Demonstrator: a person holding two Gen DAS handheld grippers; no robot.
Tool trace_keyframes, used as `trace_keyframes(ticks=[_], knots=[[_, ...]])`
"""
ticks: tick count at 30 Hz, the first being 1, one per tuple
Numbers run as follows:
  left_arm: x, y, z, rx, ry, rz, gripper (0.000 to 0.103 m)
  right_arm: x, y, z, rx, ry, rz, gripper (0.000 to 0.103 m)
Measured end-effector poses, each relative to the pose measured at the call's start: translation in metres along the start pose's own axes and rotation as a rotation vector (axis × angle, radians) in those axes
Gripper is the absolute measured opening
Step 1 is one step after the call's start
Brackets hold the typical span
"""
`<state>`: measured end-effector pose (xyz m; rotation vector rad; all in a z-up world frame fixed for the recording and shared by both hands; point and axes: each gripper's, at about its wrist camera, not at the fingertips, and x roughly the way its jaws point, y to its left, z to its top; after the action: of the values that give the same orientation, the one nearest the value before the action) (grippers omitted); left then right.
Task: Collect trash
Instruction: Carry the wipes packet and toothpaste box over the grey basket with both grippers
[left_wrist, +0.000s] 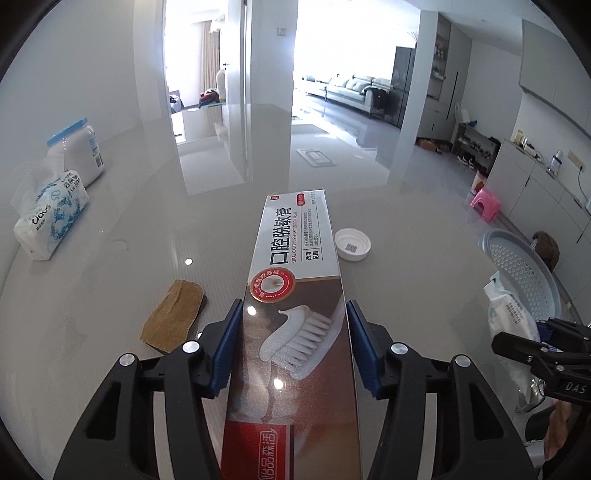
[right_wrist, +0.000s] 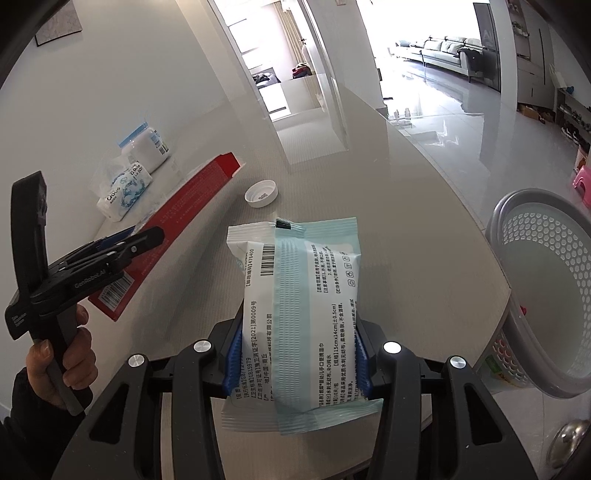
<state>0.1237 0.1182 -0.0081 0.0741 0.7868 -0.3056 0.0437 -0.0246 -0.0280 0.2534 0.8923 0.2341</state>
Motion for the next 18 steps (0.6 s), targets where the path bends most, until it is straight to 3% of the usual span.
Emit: trace_keyframes(ticks=[8,18], knots=[[-0.02,-0.014,-0.002,0.009,-0.056,0.002,0.053,-0.012,-0.008,-0.001,0.018,-0.025,0.001,0.046],[-0.029,-0.062,-0.008,0.045,-0.088,-0.067,0.053,-0.034,-0.038,-0.01,0.068,-0.061,-0.031,0.046]])
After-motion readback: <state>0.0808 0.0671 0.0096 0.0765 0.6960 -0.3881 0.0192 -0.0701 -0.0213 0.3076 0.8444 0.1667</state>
